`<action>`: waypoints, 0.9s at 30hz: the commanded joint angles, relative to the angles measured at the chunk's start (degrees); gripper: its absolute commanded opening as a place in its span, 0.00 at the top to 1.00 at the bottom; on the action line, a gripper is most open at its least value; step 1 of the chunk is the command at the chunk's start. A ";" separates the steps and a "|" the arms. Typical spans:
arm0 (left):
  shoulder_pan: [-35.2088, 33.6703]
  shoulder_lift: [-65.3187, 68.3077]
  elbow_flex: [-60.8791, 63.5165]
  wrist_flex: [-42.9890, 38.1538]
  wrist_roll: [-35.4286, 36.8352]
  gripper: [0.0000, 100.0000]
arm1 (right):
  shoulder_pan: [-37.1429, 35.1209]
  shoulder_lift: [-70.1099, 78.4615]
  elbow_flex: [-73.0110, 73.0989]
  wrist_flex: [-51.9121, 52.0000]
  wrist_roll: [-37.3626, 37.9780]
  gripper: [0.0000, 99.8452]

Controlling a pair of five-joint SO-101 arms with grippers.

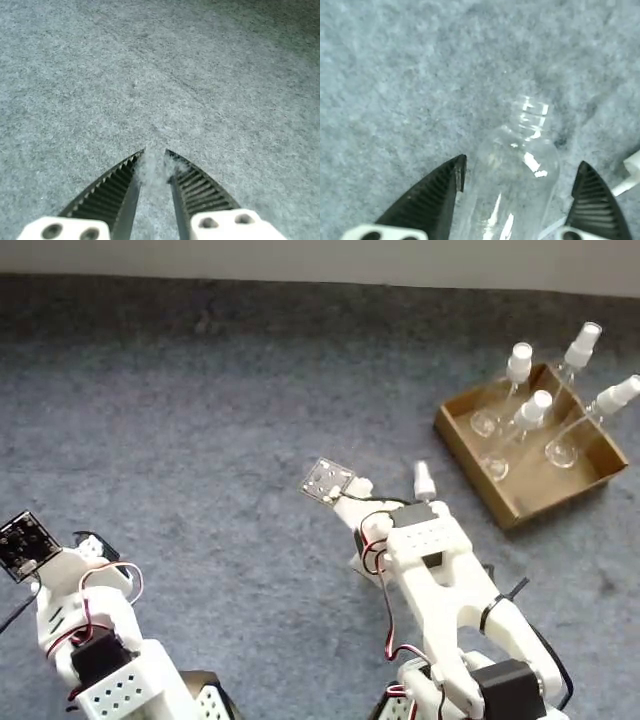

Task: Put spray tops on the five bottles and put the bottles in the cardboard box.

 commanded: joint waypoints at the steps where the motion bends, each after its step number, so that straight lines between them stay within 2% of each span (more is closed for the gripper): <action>1: 1.01 -0.31 1.10 0.18 -0.97 0.96 | -0.22 -0.66 -2.24 0.31 0.53 0.76; 6: 1.01 -0.31 1.10 0.18 -0.97 0.96 | 0.04 -0.92 -2.68 0.31 0.35 0.77; 13: 1.01 -0.31 1.10 0.18 -0.97 0.96 | 1.10 -0.92 -2.77 0.31 0.00 0.88; 19: 1.01 -0.31 1.10 0.18 -0.97 0.96 | 7.69 -4.35 -7.69 0.57 -9.76 0.89; 27: 1.01 -0.31 1.10 0.18 -0.97 0.96 | 10.68 -17.54 -16.13 16.84 -10.90 0.89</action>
